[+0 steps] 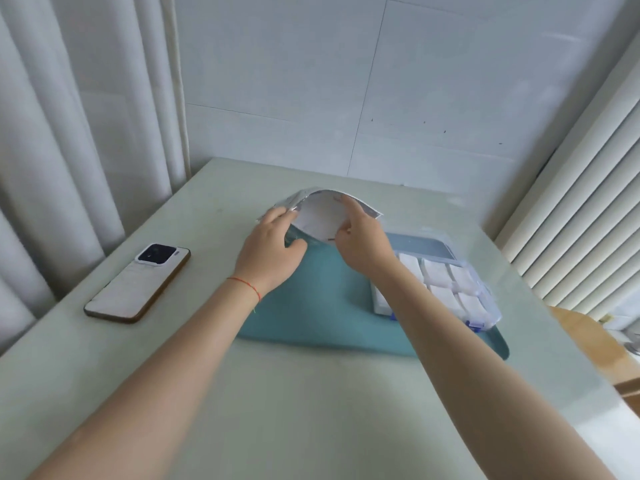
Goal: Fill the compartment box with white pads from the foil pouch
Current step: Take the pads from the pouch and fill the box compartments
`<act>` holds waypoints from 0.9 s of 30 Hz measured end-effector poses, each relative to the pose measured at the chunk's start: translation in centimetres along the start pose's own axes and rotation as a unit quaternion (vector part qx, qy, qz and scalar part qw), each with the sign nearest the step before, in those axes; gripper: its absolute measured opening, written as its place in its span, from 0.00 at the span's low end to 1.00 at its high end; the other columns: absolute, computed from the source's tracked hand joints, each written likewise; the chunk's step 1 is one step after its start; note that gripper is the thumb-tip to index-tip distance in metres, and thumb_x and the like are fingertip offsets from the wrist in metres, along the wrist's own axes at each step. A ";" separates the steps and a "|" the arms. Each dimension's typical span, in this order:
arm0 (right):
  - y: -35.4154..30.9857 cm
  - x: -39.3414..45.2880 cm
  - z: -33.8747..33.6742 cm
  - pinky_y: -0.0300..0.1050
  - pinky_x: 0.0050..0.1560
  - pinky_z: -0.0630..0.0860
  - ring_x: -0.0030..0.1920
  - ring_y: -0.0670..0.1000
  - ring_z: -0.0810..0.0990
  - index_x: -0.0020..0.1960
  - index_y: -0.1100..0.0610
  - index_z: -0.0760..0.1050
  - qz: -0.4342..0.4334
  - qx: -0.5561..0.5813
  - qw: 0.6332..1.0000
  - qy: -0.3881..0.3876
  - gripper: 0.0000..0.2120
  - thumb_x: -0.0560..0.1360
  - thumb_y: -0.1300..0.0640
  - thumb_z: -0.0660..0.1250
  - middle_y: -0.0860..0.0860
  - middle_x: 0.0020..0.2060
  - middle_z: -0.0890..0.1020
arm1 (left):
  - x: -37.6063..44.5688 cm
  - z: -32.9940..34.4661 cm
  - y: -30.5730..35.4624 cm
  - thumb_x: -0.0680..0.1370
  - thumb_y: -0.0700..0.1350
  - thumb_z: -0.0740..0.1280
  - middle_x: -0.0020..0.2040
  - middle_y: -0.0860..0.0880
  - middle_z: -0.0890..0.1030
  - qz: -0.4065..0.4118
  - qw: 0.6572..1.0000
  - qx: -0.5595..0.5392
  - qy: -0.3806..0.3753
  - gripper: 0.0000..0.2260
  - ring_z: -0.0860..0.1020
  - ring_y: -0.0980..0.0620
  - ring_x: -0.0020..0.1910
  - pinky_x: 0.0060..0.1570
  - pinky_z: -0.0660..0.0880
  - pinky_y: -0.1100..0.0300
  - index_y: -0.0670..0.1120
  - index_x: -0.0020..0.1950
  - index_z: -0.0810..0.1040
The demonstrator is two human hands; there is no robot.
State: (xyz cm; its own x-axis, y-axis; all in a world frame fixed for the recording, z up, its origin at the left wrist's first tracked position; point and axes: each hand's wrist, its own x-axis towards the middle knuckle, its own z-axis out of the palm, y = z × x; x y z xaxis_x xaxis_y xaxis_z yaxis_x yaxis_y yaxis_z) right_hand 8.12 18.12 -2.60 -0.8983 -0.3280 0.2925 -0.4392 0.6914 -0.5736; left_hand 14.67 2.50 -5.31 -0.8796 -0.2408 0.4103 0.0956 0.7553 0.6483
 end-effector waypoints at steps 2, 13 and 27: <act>0.5 0.5 -0.2 0.48 0.54 0.71 0.56 0.59 0.74 0.69 0.58 0.72 -0.022 -0.064 0.997 0.041 0.23 0.76 0.66 0.56 0.58 0.55 0.80 | 0.3 0.2 0.0 0.76 0.40 0.63 0.69 0.50 0.70 -0.004 1.000 -0.011 0.010 0.23 0.71 0.50 0.64 0.56 0.65 0.63 0.45 0.72 0.72; -0.7 3.3 1.9 0.47 0.49 0.74 0.57 0.60 0.78 0.75 0.56 0.63 0.005 -0.155 0.982 -0.108 0.25 0.79 0.60 0.60 0.59 0.60 0.79 | 0.9 0.3 0.9 0.72 0.49 0.59 0.71 0.52 0.67 -0.001 0.999 -0.028 -0.020 0.29 0.69 0.48 0.68 0.65 0.67 0.55 0.47 0.74 0.68; -3.3 8.1 3.8 0.39 0.33 0.67 0.34 0.55 0.76 0.35 0.55 0.70 -0.015 -0.312 0.947 -0.069 0.09 0.74 0.55 0.59 0.51 0.32 0.76 | 2.2 1.0 -0.6 0.76 0.42 0.64 0.69 0.53 0.69 -0.026 0.997 -0.079 -0.008 0.25 0.73 0.51 0.63 0.63 0.69 0.57 0.46 0.73 0.69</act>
State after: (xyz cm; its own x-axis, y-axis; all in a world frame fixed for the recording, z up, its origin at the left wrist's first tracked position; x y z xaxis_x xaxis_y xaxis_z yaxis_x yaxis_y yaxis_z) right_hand 2.25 10.71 -1.28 -0.8980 -0.4040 0.1741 -0.4085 0.9127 0.0108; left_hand 12.27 2.09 -5.45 -0.8926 -0.2666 0.3636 0.1203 0.6363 0.7620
